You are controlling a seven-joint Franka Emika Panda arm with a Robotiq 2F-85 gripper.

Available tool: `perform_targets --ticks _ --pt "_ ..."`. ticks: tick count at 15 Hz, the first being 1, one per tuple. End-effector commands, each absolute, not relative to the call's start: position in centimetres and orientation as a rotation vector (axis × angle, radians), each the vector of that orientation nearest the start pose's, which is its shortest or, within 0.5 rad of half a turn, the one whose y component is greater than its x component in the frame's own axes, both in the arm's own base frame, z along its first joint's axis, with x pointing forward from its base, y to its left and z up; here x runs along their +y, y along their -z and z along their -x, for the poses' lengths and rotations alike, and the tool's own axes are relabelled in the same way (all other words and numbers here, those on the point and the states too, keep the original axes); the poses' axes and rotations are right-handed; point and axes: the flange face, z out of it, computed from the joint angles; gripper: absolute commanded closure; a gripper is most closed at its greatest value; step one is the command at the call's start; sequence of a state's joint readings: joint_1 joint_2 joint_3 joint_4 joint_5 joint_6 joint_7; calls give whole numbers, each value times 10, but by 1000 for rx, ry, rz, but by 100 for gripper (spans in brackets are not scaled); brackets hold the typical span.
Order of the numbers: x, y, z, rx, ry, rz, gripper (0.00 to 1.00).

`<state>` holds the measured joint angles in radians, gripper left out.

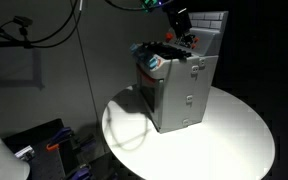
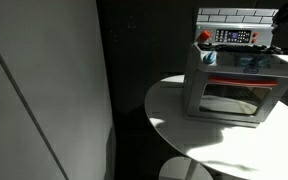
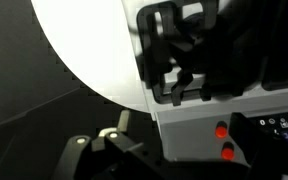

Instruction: Push the top orange button on the right side of the stoves button display

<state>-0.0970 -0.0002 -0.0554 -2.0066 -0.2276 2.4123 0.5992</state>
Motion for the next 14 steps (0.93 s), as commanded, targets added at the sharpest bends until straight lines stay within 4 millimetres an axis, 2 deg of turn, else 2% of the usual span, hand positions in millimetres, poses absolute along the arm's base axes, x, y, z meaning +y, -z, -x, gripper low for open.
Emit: perform_targets --ticks 1,7,14 --pt "-95 -504 -603 1037 751 3005 0" --pt "-93 -501 -624 1109 802 3007 0" --pt "-84 -491 -638 1133 807 3013 0"
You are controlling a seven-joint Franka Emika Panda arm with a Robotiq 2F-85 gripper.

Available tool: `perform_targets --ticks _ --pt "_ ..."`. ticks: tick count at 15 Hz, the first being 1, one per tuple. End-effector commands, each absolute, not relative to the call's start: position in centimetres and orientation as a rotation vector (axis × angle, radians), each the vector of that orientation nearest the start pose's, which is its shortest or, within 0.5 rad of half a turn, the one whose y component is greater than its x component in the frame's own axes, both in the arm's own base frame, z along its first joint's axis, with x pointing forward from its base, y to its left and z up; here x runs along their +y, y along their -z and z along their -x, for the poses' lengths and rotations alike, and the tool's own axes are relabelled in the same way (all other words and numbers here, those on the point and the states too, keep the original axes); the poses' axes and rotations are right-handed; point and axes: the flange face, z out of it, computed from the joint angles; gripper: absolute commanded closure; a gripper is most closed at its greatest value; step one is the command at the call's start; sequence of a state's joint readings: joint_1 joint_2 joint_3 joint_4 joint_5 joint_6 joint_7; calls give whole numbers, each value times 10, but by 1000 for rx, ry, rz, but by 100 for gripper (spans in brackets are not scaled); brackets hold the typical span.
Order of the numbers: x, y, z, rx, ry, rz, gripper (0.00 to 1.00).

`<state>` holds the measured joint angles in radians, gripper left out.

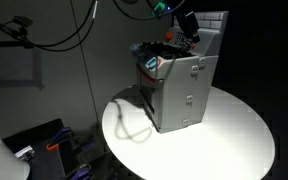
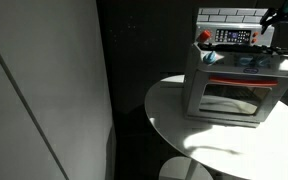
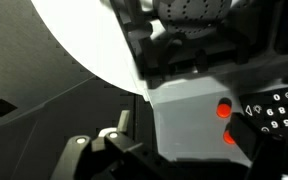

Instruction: Push the top orange button on the right side of the stoves button display

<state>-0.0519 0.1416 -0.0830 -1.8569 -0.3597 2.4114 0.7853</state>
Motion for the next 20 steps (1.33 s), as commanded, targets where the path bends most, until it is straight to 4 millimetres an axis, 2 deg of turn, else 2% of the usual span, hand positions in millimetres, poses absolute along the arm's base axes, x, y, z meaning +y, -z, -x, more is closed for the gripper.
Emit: perform_targets --ticks 1,20 --pt "-84 -490 -640 1136 808 3013 0" --pt "-92 -485 -667 1173 827 3011 0"
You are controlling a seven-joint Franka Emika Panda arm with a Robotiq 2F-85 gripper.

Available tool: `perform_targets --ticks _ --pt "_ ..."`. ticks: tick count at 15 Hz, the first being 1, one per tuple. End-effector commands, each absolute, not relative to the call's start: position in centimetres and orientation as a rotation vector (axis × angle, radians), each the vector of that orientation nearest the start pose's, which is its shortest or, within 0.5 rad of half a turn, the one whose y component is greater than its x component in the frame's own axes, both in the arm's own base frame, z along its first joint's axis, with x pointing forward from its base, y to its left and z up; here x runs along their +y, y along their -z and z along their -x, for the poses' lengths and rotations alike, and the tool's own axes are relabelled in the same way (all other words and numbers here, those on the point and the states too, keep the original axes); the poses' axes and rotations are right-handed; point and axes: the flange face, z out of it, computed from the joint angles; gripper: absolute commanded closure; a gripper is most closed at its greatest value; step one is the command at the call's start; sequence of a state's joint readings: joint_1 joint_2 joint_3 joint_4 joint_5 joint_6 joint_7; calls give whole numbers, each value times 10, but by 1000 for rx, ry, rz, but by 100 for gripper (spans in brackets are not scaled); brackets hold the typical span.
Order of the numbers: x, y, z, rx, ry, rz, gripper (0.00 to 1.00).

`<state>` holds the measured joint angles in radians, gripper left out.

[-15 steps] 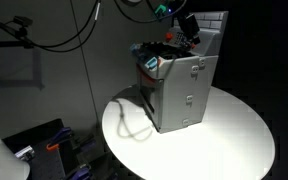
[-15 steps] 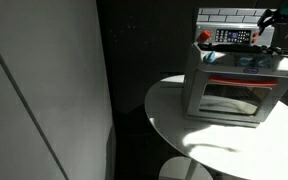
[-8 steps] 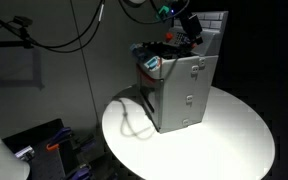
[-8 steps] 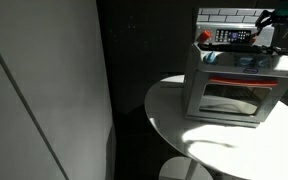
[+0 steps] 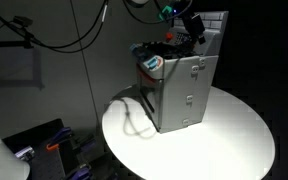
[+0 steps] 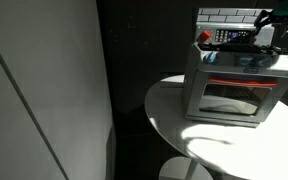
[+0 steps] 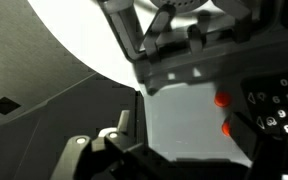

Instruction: Push the top orange button on the right side of the stoves button display

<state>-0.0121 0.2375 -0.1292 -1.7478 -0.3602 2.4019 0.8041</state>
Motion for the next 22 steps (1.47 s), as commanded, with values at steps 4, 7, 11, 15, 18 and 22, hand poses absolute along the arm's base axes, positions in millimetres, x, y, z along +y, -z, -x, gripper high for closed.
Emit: perform_targets --ticks 4,7,11,15,18,22 --pt "-94 -485 -667 1175 818 3012 0" --pt "-95 -488 -658 1157 756 3023 0" --pt "-98 -493 -638 1118 596 3033 0" --pt "-104 -513 -616 1040 467 3020 0" --pt "-108 -532 -591 935 353 3014 0" --pt "-113 -550 -552 789 195 3053 0"
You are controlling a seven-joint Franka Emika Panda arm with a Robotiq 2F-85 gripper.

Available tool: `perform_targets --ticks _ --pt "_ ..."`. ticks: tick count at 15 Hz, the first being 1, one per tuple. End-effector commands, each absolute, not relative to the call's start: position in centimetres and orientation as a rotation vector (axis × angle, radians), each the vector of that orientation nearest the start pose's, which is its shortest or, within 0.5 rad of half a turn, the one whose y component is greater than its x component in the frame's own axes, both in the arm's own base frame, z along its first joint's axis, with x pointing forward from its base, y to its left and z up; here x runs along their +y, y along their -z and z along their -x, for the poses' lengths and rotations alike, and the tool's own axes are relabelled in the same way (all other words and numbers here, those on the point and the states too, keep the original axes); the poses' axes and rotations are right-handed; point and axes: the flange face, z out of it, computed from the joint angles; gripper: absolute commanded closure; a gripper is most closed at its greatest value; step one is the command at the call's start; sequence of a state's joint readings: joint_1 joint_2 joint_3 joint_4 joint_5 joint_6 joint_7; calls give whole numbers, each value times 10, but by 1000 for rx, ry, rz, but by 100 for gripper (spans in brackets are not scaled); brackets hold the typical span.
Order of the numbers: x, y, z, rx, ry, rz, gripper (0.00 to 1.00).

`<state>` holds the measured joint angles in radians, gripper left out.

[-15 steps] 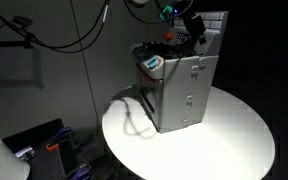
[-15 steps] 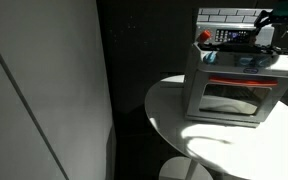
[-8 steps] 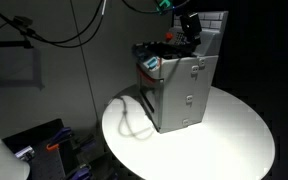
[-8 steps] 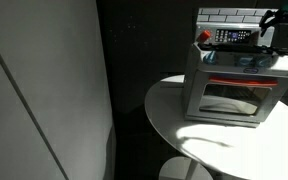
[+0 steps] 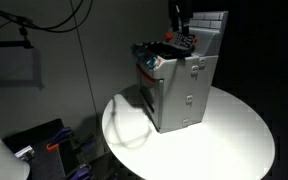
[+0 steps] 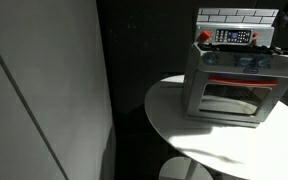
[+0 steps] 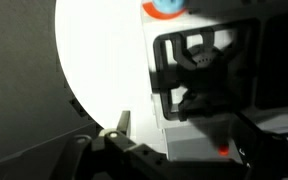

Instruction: Push the top orange button on the right side of the stoves button display

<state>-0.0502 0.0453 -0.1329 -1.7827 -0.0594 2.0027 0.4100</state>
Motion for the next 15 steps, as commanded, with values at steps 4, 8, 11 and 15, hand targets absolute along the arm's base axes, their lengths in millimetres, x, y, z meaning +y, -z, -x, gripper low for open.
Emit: perform_targets --ticks 4,8,11,15 --pt "-117 -557 -510 678 32 3094 0" --pt "-118 -558 -478 615 -62 3102 0" --pt "-117 -555 -463 573 -102 3106 0" --pt "-115 -550 -468 585 -104 3107 0"
